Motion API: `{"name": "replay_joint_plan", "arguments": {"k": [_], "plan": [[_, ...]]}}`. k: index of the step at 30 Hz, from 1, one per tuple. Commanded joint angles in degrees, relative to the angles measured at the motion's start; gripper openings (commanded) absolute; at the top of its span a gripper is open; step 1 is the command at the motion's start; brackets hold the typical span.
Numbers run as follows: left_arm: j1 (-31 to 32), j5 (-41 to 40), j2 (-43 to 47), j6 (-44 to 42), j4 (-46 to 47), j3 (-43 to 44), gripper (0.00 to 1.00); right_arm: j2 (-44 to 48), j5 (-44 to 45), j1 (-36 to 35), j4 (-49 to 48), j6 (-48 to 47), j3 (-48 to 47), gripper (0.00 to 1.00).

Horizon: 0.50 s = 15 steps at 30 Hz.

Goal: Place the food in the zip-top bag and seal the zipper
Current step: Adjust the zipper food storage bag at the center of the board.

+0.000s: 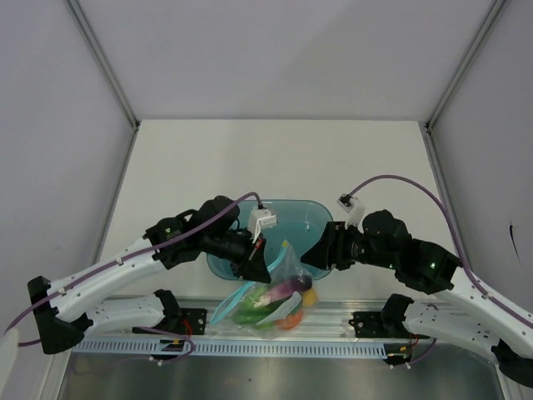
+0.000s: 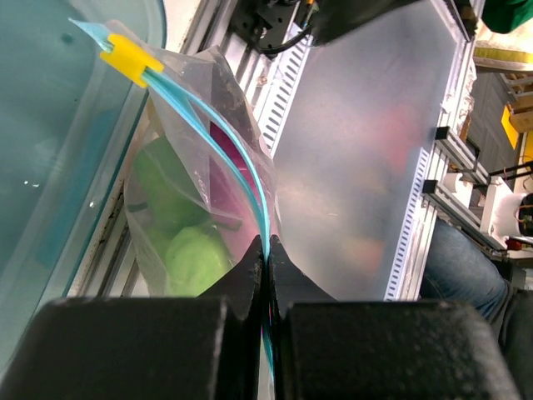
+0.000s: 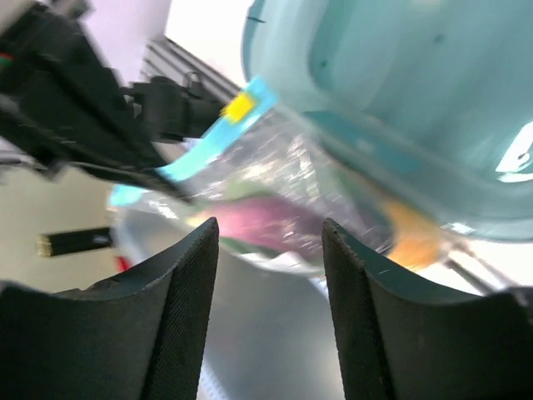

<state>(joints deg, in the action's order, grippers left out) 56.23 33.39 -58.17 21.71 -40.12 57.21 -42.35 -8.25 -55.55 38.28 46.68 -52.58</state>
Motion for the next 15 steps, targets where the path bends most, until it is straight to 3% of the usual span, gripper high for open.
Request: {"name": "replay_joint_plan", "arguments": {"k": [1, 9, 15], "plan": [[-0.2, 3.3, 2.7, -2.2, 2.0, -0.3, 0.01, -0.6, 1.7, -0.3, -5.8, -10.6, 1.9, 0.56], [-0.3, 7.3, 5.8, -2.0, 5.7, -3.1, 0.00, -1.5, -0.7, 2.2, -12.9, -23.0, 4.7, 0.61], [-0.4, 8.6, 6.1, -2.2, 5.9, -3.5, 0.01, 0.2, -19.7, 11.6, -26.5, -25.1, 13.0, 0.62]]}}
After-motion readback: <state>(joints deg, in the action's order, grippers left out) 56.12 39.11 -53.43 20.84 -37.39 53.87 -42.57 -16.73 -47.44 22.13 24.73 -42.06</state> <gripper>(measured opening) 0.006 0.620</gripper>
